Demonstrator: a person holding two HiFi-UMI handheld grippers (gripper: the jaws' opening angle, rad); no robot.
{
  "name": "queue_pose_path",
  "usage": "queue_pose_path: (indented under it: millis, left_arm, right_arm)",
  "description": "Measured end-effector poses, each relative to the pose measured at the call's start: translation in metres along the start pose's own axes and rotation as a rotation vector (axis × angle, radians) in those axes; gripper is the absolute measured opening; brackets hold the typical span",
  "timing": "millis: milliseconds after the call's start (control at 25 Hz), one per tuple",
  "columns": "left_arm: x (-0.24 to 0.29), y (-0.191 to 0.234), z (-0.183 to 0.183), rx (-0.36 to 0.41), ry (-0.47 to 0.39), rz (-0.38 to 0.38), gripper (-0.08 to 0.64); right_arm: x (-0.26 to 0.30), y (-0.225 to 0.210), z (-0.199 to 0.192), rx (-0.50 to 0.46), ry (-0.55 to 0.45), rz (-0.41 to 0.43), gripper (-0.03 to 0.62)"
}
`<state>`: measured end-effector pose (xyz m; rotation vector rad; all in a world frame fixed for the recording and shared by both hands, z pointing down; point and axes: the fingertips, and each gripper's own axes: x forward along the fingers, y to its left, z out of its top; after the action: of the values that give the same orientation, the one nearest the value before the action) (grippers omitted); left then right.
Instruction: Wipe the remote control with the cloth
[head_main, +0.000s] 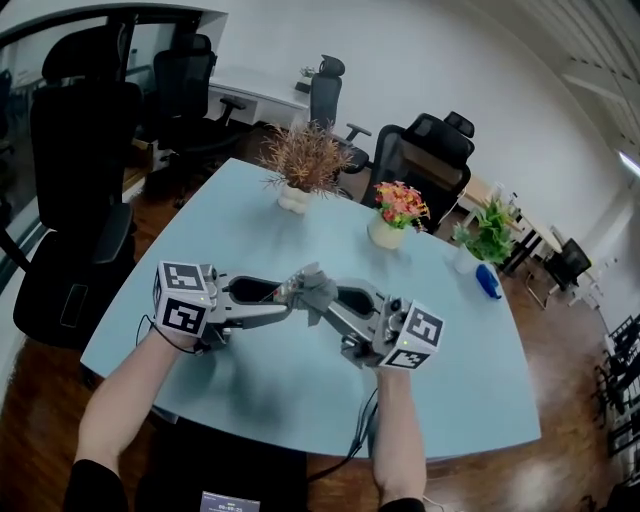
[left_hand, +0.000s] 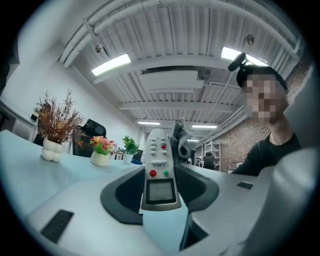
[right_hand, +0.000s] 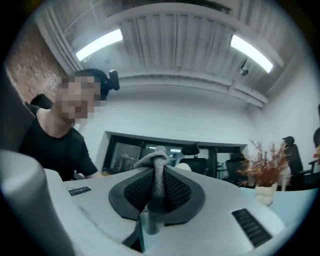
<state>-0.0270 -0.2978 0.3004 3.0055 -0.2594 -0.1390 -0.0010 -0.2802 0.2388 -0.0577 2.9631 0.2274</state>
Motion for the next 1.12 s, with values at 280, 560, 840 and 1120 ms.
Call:
queue_pose_path:
  millis: [280, 560, 840, 1120]
  left_arm:
    - [0.006, 0.032, -0.065, 0.436, 0.543, 0.035, 0.189]
    - [0.034, 0.05, -0.113, 0.521, 0.871, -0.141, 0.192]
    - [0.044, 0.073, -0.112, 0.586, 0.913, -0.063, 0.252]
    - [0.026, 0.12, -0.088, 0.641, 0.853, 0.302, 0.249]
  right_arm:
    - [-0.057, -0.1, -0.038, 0.001, 0.263, -0.532, 0.028]
    - [-0.067, -0.09, -0.171, -0.187, 0.976, -0.45, 0.028]
    - [-0.08, -0.087, -0.184, -0.173, 1.068, -0.429, 0.028]
    - [-0.081, -0.077, -0.181, -0.155, 1.096, -0.407, 0.028]
